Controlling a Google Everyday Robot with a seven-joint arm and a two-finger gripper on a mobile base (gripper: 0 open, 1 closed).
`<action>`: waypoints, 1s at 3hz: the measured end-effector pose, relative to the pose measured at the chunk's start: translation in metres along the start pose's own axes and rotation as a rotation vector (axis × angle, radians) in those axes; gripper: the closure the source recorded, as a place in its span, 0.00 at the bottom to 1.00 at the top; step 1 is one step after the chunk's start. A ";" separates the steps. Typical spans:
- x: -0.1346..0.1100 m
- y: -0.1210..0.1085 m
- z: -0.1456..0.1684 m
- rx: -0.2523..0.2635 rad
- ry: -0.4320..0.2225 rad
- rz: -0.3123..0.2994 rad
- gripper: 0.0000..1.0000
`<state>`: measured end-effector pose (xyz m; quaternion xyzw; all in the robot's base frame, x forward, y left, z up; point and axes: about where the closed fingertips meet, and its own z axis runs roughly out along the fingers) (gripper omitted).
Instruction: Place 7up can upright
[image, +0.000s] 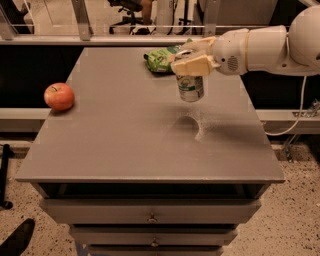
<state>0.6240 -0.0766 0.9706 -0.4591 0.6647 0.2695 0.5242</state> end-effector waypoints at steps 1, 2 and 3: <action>0.008 0.006 -0.005 -0.014 -0.066 -0.036 1.00; 0.017 0.010 -0.007 -0.028 -0.150 -0.053 0.97; 0.028 0.013 -0.004 -0.042 -0.197 -0.061 0.66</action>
Offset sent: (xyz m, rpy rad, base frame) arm -0.0165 -0.0172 -0.0178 0.1759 -0.1403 0.0680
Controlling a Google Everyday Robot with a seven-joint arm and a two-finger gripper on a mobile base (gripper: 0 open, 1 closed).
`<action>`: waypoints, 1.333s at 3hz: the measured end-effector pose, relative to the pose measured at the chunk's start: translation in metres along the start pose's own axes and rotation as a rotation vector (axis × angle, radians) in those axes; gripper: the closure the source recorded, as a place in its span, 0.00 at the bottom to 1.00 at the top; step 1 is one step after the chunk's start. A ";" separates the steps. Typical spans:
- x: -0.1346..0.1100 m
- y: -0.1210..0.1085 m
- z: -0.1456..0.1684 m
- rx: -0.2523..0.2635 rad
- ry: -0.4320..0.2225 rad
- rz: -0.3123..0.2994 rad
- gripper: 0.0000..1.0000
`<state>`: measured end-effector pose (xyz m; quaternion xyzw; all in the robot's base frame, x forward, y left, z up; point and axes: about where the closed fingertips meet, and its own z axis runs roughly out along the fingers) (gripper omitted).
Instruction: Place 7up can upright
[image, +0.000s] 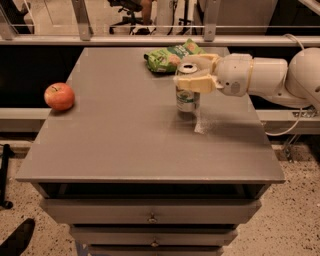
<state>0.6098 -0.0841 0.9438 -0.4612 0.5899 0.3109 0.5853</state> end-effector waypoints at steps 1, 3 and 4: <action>0.014 0.004 -0.001 -0.009 -0.027 -0.002 0.36; 0.025 0.010 -0.007 -0.011 -0.043 -0.002 0.00; 0.025 0.015 -0.019 -0.007 -0.016 0.005 0.00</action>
Offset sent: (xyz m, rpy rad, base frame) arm -0.0080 -0.0133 -0.0294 0.0488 -0.0324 0.0185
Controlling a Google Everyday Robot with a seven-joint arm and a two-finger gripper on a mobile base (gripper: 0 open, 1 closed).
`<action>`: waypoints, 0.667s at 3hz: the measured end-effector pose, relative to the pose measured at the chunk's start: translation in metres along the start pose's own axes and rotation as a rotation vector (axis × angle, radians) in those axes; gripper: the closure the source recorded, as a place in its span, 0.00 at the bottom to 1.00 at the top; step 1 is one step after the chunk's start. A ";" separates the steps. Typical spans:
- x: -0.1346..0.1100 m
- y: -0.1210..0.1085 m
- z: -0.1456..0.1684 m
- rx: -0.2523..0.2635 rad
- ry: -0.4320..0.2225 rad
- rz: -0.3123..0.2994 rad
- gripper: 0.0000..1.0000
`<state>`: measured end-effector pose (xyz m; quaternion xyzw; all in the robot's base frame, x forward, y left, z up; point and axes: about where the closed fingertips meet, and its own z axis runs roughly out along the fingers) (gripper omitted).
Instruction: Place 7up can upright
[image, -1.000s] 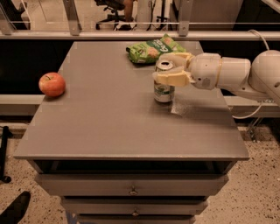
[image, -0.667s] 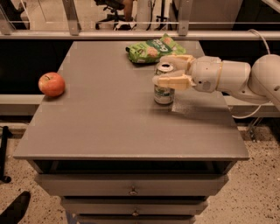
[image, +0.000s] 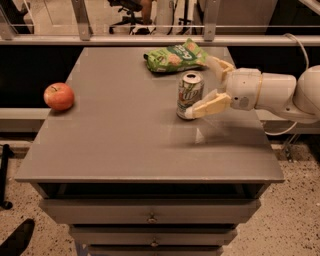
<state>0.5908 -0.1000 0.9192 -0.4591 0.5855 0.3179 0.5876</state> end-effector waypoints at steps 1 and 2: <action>-0.014 0.000 -0.037 0.030 0.075 -0.014 0.00; -0.053 -0.003 -0.100 0.103 0.172 -0.060 0.00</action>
Offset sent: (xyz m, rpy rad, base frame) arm -0.0809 -0.1640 0.1262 -0.2958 -0.0376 -0.2502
